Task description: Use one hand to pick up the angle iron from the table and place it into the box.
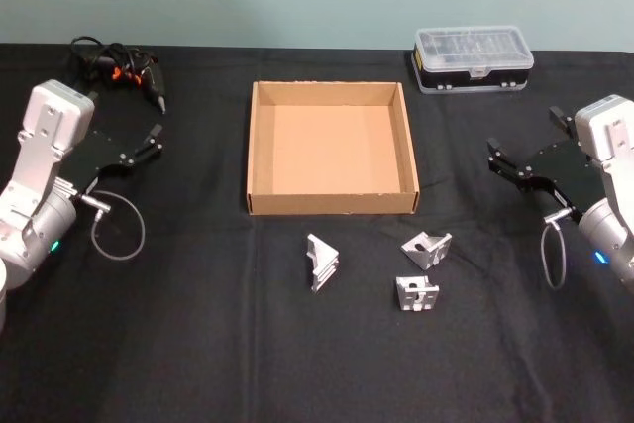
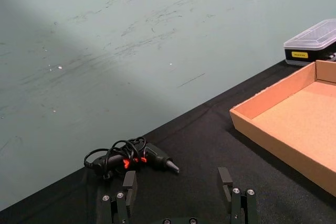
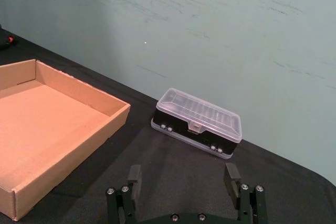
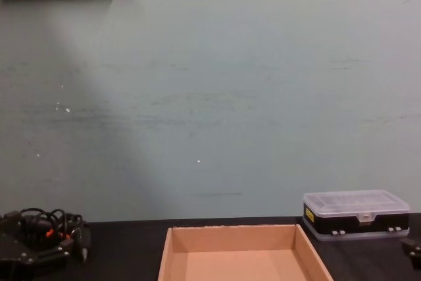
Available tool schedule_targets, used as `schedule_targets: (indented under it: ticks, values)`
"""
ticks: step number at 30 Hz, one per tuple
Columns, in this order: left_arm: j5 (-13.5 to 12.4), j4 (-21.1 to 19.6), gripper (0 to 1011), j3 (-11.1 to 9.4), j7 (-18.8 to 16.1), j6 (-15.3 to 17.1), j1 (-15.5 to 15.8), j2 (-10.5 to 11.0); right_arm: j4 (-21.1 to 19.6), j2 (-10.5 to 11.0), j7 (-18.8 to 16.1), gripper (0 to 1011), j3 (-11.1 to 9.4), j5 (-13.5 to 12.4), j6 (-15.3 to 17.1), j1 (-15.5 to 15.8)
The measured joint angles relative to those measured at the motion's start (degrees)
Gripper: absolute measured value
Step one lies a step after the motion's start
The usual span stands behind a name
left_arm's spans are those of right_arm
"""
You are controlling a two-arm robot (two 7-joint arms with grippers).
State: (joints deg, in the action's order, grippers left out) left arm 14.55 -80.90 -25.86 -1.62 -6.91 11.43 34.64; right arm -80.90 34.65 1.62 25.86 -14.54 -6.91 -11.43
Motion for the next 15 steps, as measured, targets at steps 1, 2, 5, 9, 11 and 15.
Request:
schedule_targets:
  ticks: [1,2,5,9,11,15]
  values:
    - [0.00,0.00,1000,0.00,0.00,0.00,0.00,0.00,0.00,0.00,0.00,1003,0.00,0.00,0.00,0.00]
    - [0.00,0.00,1000,0.00,0.00,0.00,0.00,0.00,0.00,0.00,0.00,1003,0.00,0.00,0.00,0.00]
    - [0.00,0.00,1000,0.00,0.00,0.00,0.00,0.00,0.00,0.00,0.00,1003,0.00,0.00,0.00,0.00]
    - [0.00,0.00,1000,0.00,0.00,0.00,0.00,0.00,0.00,0.00,0.00,1003,0.00,0.00,0.00,0.00]
    - [0.00,0.00,1000,0.00,0.00,0.00,0.00,0.00,0.00,0.00,0.00,1003,0.00,0.00,0.00,0.00]
    - [0.00,0.00,1000,0.00,0.00,0.00,0.00,0.00,0.00,0.00,0.00,1003,0.00,0.00,0.00,0.00]
